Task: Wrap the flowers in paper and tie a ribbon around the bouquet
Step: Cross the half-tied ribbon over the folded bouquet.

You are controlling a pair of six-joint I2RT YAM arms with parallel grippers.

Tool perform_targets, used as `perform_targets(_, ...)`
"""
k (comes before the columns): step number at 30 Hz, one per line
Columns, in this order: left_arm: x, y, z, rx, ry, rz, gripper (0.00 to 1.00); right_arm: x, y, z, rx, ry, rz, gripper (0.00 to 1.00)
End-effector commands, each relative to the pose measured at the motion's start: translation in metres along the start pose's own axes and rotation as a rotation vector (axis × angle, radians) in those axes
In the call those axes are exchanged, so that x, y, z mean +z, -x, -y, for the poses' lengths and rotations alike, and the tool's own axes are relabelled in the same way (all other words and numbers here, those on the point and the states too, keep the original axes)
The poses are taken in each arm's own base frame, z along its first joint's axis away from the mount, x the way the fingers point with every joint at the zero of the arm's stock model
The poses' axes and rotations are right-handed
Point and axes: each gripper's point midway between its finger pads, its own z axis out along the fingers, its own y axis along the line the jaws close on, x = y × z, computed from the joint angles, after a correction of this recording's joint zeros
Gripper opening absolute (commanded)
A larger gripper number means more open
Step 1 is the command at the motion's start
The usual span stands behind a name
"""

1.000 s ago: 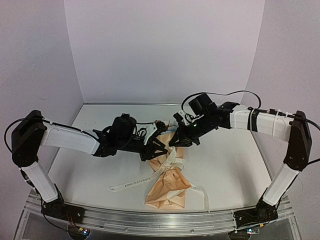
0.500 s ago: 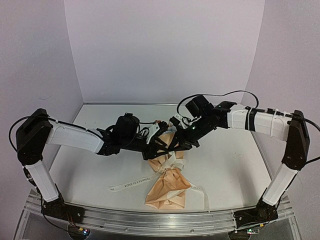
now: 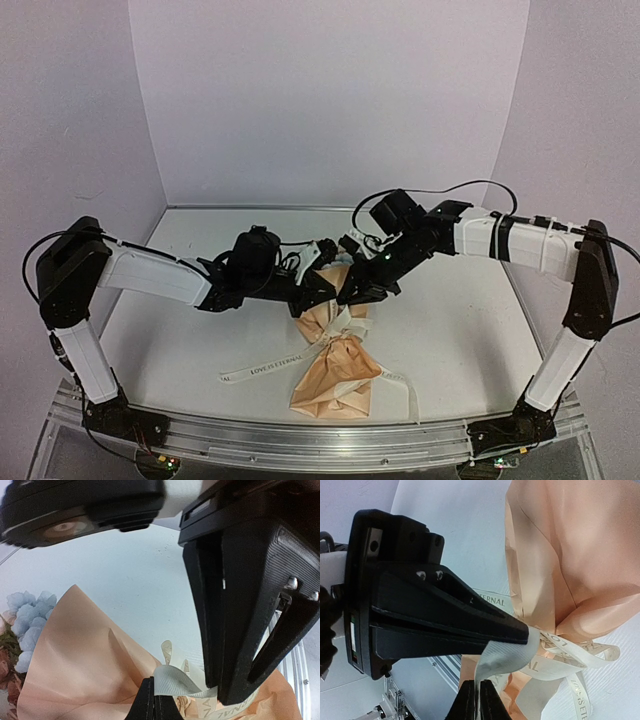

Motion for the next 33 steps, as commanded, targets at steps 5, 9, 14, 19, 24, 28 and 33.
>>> perform_targets(5,-0.035,0.023,-0.007,-0.133,0.114,0.183,0.00,-0.024,-0.020,0.030,-0.019,-0.170,0.085,0.18)
perform_targets(9,-0.040,0.011,-0.003,-0.188,0.122,0.184,0.00,-0.024,-0.038,0.055,0.019,-0.248,0.118,0.27)
perform_targets(14,-0.039,0.000,-0.006,-0.226,0.139,0.161,0.00,-0.014,-0.056,0.077,0.041,-0.324,0.102,0.30)
perform_targets(19,-0.040,-0.007,-0.012,-0.253,0.174,0.148,0.00,0.005,-0.062,0.073,0.038,-0.326,0.058,0.22)
perform_targets(24,-0.038,-0.013,-0.015,-0.269,0.189,0.128,0.00,0.029,-0.082,0.062,-0.016,-0.312,-0.022,0.18)
perform_targets(28,-0.037,-0.018,-0.014,-0.269,0.187,0.116,0.00,0.049,-0.099,0.058,-0.047,-0.303,-0.083,0.16)
perform_targets(33,-0.036,-0.035,-0.011,-0.274,0.184,0.070,0.00,0.068,-0.115,0.072,-0.050,-0.313,-0.108,0.17)
